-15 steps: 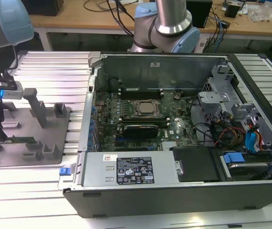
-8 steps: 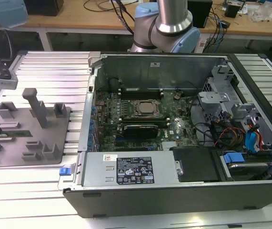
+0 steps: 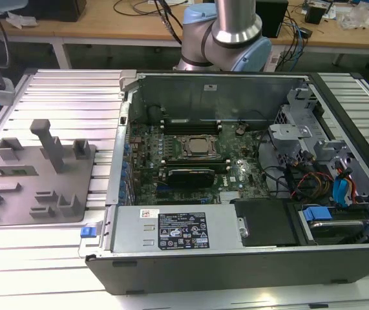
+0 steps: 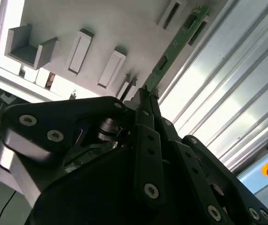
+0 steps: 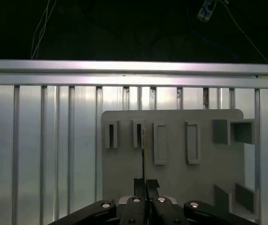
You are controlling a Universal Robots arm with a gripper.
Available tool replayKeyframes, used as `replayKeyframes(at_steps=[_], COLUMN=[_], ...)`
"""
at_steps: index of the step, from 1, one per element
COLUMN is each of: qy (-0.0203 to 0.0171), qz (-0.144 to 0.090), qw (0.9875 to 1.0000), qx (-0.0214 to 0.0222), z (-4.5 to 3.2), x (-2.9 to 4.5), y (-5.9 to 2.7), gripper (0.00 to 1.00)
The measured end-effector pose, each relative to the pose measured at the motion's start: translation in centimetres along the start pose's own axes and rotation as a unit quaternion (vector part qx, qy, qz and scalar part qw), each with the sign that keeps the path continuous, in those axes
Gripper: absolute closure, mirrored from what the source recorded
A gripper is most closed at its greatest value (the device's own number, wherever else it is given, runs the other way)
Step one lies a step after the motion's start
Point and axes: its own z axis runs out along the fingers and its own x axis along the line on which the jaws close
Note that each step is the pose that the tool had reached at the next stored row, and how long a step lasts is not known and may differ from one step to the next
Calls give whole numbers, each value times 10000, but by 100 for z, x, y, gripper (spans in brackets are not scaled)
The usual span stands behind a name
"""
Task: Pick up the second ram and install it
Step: 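Pick up the second ram and move it above second insertion slot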
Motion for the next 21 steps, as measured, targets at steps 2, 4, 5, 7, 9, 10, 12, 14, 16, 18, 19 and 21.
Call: replayKeyframes(at_steps=[2,4,5,7,9,10,12,14,16,18,19,21], qy=[0,0,0,0,0,0,0,0,0,0,0,0], qz=[0,0,0,0,0,0,0,0,0,0,0,0], qw=[10000,10000,10000,10000,10000,10000,10000,10000,10000,10000,10000,10000], qx=[1,1,2,2,1,2,2,1,2,1,2,2], z=[-142,-234,-264,-368,-487,-523,-598,-699,-788,-844,-894,-981], x=[-4,-7,-8,-10,-13,-13,-15,-17,-19,-20,-21,-24], y=[5,8,9,13,17,18,21,25,27,29,31,34], gripper=[91,91,91,91,91,91,91,91,91,91,91,91])
